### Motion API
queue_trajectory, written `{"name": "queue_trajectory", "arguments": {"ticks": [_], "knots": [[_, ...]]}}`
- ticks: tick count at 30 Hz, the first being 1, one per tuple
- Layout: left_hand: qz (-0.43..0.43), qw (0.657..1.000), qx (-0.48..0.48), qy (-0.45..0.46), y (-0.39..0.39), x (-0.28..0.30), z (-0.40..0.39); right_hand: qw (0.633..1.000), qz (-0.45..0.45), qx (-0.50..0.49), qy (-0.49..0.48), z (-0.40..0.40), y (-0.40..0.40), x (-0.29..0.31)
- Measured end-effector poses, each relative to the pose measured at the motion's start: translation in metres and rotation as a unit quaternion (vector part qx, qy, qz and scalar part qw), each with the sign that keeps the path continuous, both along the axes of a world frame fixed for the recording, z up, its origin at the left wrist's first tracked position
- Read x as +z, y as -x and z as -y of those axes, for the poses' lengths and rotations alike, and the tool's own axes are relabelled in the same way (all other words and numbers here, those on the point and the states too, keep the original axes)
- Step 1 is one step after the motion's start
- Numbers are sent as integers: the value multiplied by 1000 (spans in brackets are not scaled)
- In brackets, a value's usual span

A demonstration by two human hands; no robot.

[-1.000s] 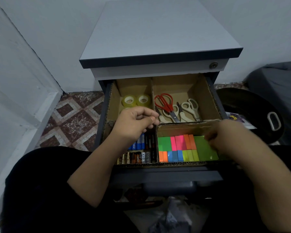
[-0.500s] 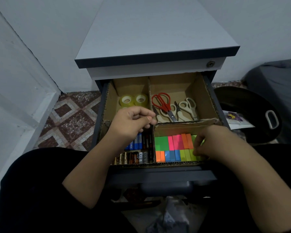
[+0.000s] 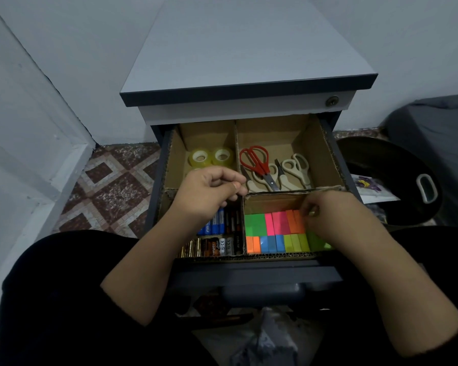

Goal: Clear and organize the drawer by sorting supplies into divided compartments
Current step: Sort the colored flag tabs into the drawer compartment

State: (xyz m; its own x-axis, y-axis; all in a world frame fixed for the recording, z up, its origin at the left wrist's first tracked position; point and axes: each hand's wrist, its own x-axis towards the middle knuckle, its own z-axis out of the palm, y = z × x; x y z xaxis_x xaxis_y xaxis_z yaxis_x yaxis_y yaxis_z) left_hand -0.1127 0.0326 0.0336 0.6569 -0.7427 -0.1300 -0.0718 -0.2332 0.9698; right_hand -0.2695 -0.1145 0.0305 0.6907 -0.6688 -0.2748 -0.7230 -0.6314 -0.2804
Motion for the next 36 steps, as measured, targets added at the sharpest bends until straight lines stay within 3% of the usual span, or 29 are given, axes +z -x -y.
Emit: {"name": "queue_trajectory", "arguments": {"ticks": [8,36], "knots": [[4,1000,-2,1,-1,-2,0,998,-16,56,0,-3,-5,-2],[5,1000,-7,1,-1,-1,-1,999,0,50,6,0,-4,-6]]}}
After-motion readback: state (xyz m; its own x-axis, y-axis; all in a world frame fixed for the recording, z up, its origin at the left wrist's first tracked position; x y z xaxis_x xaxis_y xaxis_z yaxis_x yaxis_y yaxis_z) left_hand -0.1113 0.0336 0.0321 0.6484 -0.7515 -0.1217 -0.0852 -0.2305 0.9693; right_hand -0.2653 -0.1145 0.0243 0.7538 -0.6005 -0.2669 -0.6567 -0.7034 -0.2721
